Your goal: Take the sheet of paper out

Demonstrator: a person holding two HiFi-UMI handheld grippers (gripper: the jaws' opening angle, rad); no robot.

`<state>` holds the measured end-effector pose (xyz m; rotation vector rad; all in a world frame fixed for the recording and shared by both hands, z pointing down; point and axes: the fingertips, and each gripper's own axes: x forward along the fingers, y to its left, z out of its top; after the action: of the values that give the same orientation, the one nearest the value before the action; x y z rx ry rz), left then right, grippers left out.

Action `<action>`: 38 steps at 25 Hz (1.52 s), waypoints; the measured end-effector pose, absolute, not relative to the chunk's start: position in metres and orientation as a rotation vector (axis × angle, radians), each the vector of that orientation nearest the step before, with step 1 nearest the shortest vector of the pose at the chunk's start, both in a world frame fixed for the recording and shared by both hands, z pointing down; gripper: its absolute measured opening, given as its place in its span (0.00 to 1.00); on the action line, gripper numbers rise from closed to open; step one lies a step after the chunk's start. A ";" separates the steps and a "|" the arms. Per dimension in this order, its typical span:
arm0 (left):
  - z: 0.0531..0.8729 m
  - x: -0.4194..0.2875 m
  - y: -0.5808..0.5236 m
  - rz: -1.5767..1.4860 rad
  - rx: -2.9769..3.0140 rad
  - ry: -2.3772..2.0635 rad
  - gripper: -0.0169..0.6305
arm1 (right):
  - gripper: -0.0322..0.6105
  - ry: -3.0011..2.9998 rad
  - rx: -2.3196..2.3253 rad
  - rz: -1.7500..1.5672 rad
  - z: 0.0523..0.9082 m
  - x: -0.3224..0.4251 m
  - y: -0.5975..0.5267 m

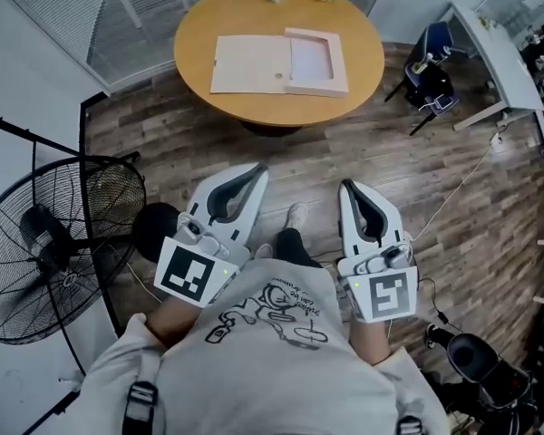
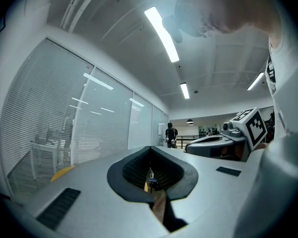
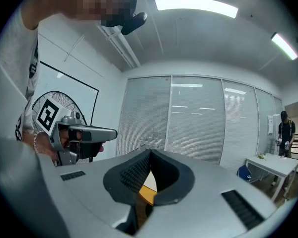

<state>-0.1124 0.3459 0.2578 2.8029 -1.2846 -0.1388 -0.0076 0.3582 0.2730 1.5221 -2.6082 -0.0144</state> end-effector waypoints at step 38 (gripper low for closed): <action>0.264 0.002 0.143 -0.045 2.807 -1.286 0.06 | 0.06 -2.608 1.463 -0.019 0.282 0.106 0.154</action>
<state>0.0018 0.1426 0.2644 2.8068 -1.2862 -0.0446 0.1059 0.1544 0.2817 1.4627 -2.6082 -0.0192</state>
